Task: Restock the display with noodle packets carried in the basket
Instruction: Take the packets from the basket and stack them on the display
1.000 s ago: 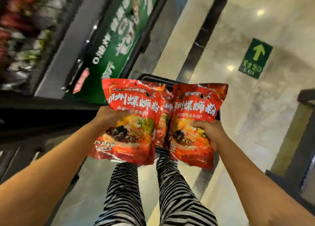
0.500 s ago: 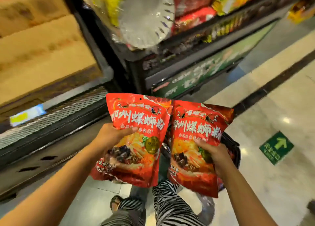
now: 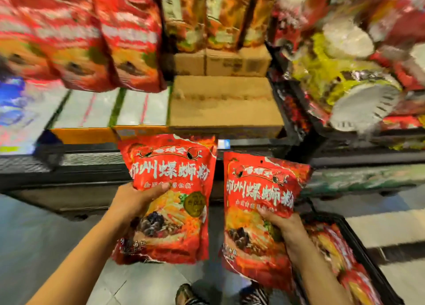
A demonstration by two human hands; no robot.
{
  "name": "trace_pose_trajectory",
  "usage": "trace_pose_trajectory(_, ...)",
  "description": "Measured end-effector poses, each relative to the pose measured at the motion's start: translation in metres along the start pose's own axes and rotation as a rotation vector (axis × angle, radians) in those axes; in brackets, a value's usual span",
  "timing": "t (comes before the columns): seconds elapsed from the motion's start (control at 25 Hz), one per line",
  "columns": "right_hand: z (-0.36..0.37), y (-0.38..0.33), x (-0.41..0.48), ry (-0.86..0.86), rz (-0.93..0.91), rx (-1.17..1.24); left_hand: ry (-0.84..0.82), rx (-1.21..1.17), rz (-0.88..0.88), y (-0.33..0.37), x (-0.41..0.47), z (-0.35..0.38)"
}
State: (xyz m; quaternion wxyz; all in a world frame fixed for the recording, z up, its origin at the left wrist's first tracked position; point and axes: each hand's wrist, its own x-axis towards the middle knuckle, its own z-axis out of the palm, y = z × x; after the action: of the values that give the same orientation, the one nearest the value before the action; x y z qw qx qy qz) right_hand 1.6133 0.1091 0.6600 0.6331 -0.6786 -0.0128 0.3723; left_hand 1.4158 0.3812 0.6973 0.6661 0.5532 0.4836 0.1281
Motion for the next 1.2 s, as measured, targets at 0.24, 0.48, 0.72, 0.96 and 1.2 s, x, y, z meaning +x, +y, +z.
trace_pose_trajectory(0.24,0.1,-0.03,-0.004,-0.174,-0.065,-0.088,0.245,-0.14,0.105,0.012,-0.014,-0.11)
trace_pose_trajectory(0.48,0.164,-0.073,0.026,-0.259,-0.151,-0.131,0.344,-0.186,0.162,0.032,0.007,-0.166)
trace_pose_trajectory(0.72,0.246,-0.118,0.097,-0.314,-0.182,-0.149,0.355,-0.183,0.231,0.093,0.087,-0.201)
trace_pose_trajectory(0.96,0.343,-0.159,0.185,-0.256,-0.228,-0.109,0.375,-0.176,0.234,0.161,0.174,-0.23)
trace_pose_trajectory(1.2,0.417,-0.199,0.244,-0.248,-0.317,-0.108,0.322,-0.136,0.235,0.213,0.248,-0.275)
